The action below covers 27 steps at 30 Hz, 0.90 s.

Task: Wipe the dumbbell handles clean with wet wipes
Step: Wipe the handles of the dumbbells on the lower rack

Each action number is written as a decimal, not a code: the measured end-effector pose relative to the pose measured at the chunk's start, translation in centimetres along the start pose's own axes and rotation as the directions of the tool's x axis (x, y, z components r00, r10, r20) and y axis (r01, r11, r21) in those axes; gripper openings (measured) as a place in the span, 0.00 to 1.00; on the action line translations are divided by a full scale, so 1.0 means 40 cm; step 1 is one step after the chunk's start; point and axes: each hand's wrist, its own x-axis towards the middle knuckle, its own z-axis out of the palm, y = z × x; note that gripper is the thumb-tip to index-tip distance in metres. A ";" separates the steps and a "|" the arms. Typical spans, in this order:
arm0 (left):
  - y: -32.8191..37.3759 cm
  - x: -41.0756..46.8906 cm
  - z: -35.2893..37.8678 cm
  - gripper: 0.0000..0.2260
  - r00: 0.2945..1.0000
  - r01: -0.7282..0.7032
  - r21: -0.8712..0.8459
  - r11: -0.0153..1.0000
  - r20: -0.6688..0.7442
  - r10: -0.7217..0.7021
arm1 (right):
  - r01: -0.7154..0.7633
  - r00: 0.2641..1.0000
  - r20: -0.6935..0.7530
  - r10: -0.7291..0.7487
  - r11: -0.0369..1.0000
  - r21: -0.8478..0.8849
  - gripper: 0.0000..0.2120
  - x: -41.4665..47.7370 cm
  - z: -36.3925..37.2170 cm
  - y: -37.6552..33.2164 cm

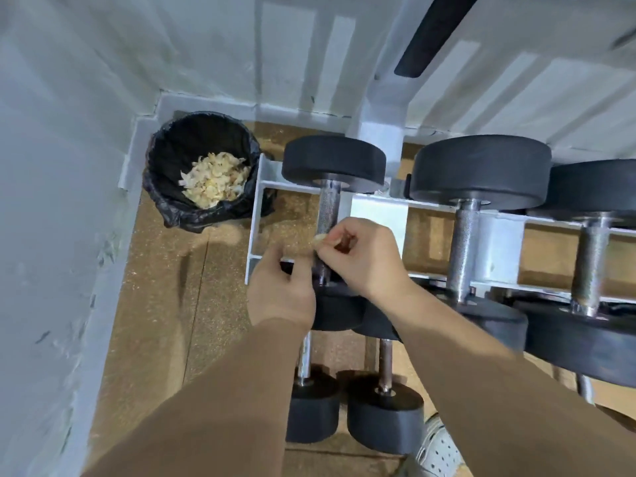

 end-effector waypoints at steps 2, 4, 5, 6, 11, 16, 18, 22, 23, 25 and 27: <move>-0.001 0.003 -0.002 0.26 0.999 0.032 -0.061 0.998 0.001 -0.032 | -0.022 0.995 -0.094 0.026 0.999 0.041 0.09 0.044 0.007 -0.011; -0.001 0.008 -0.008 0.27 0.998 0.069 -0.128 0.989 0.015 -0.068 | -0.046 0.990 -0.130 0.056 0.996 0.080 0.07 0.076 0.011 -0.021; -0.002 0.009 -0.010 0.27 0.997 0.078 -0.152 0.985 0.025 -0.075 | -0.058 0.989 -0.126 0.073 0.991 0.121 0.05 0.079 0.014 -0.021; 0.002 0.008 -0.011 0.26 0.997 0.082 -0.167 0.983 0.025 -0.079 | -0.072 0.990 -0.109 0.089 0.985 0.157 0.04 0.074 0.017 -0.018; 0.005 0.008 -0.002 0.30 0.996 0.090 -0.197 0.976 -0.006 -0.093 | -0.078 0.994 0.088 0.068 0.990 0.118 0.03 -0.006 0.014 0.021; 0.005 0.014 -0.004 0.13 0.996 0.090 -0.167 0.982 0.004 -0.091 | -0.083 0.994 -0.057 0.098 0.972 0.222 0.01 0.089 0.009 0.006; -0.001 0.019 -0.004 0.06 0.995 0.094 -0.189 0.978 -0.004 -0.096 | -0.095 0.980 -0.131 0.147 0.937 0.336 0.03 0.086 0.024 0.005; 0.002 0.016 0.004 0.08 0.994 0.048 -0.180 0.982 -0.084 -0.063 | -0.120 0.983 -0.079 0.165 0.908 0.402 0.09 0.000 0.038 0.019; 0.001 0.017 0.006 0.08 0.993 0.045 -0.176 0.983 -0.099 -0.064 | -0.125 0.986 -0.052 0.155 0.920 0.372 0.10 -0.008 0.038 0.023; 0.003 0.015 0.009 0.09 0.992 0.051 -0.159 0.986 -0.104 -0.069 | -0.139 0.985 -0.042 0.165 0.924 0.356 0.10 0.007 0.032 0.025; 0.010 0.009 0.011 0.10 0.993 0.067 -0.166 0.984 -0.090 -0.083 | -0.142 0.976 -0.098 0.196 0.905 0.401 0.08 0.044 0.024 0.017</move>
